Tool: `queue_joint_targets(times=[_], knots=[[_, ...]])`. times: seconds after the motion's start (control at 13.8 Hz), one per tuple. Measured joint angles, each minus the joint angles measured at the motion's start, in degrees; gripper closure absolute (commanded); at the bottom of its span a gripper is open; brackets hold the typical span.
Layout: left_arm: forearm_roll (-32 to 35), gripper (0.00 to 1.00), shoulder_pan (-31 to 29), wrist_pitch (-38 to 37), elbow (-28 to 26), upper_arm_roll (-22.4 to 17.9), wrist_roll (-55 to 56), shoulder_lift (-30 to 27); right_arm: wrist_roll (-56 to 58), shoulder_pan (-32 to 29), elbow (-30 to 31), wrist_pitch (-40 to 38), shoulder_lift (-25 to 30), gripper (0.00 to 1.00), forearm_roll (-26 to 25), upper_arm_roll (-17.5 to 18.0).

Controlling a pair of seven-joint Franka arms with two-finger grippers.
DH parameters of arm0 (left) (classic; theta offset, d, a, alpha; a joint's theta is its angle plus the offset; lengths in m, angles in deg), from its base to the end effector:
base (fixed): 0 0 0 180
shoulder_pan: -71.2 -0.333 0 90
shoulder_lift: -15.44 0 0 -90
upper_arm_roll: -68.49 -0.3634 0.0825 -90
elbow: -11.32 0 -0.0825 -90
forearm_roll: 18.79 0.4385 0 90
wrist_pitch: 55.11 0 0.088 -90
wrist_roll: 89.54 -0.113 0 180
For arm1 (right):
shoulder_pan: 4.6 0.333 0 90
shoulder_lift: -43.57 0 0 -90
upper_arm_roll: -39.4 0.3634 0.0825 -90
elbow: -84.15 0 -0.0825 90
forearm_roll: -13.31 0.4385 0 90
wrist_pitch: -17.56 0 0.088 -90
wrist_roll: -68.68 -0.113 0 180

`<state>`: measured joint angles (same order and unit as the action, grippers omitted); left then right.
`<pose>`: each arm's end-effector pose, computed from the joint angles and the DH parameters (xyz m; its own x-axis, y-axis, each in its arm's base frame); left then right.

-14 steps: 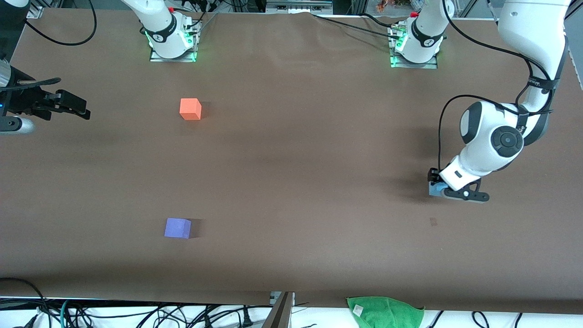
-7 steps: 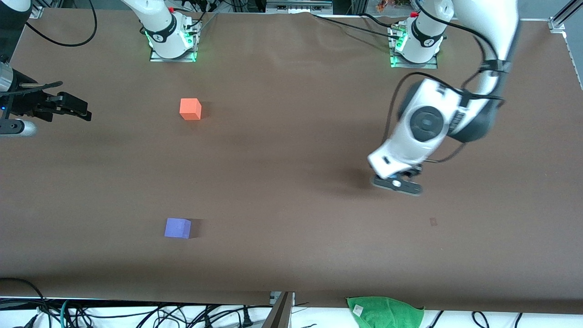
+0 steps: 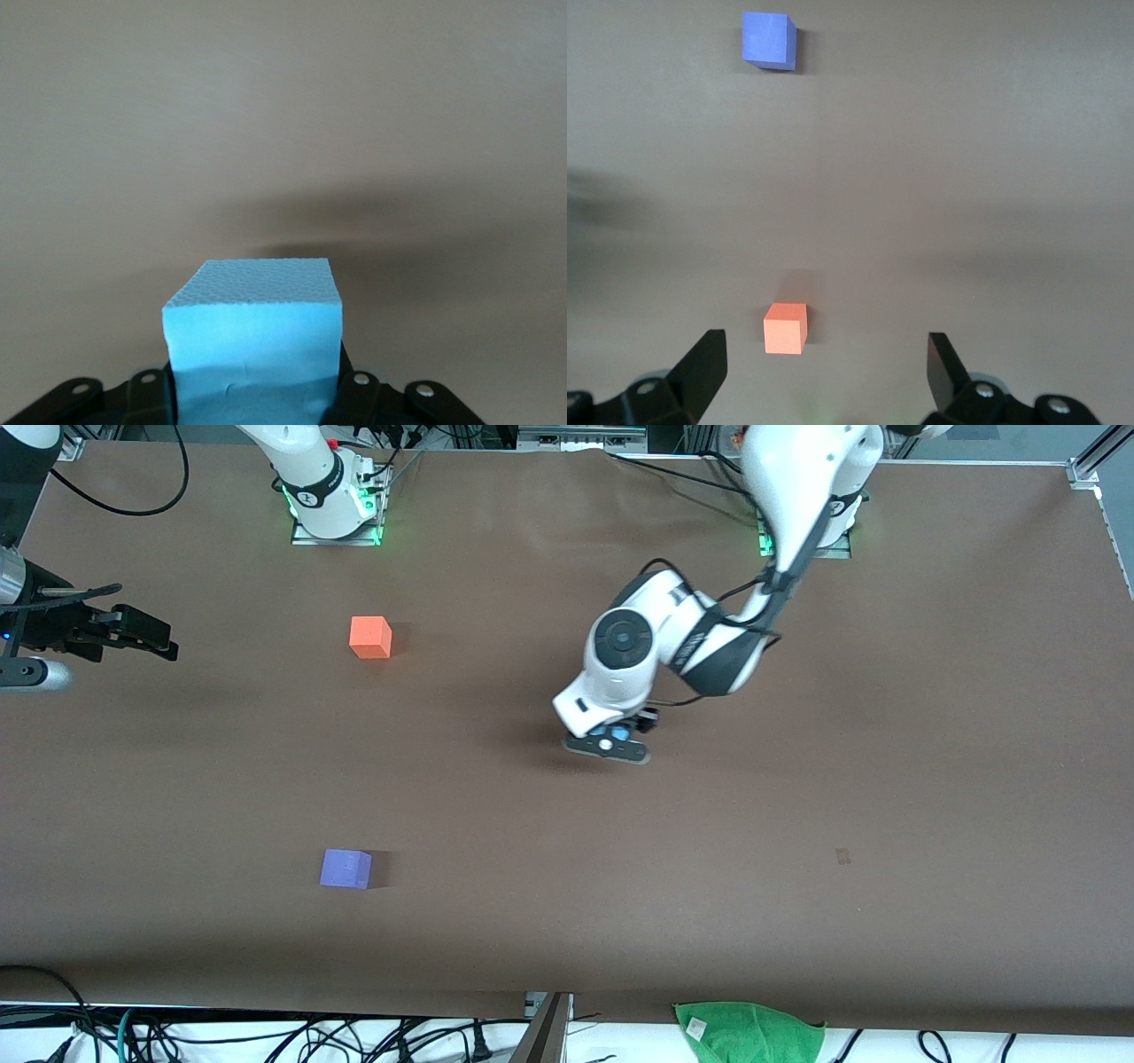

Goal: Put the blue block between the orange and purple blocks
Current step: 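Carry the light-blue cube with the left gripper toward the table middle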

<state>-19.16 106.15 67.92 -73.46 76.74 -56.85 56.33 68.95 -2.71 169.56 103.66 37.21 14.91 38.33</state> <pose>0.5874 -0.5249 0.2525 0.9850 -0.1485 -0.0881 -0.1434 -0.9878 0.0613 0.6394 0.0132 0.6329 0.9949 0.0208 -0.0986 0.0182 -0.9995 -0.0263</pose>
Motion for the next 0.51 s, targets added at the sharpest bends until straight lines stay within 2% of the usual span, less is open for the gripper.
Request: queue_joint_targets(times=[0.22, 0.51], knots=[[-0.6, 0.88, 2.5, 5.4, 0.5, -0.1, 0.8, 4.7, 0.0, 0.0, 0.0, 0.0, 0.0, 0.0, 0.0, 0.0], [-0.8, 0.88, 4.2, 6.1, 1.4, -0.1, 6.0, 5.9, 0.0, 0.0, 0.0, 0.1, -0.4, 0.0, 0.0, 0.0]])
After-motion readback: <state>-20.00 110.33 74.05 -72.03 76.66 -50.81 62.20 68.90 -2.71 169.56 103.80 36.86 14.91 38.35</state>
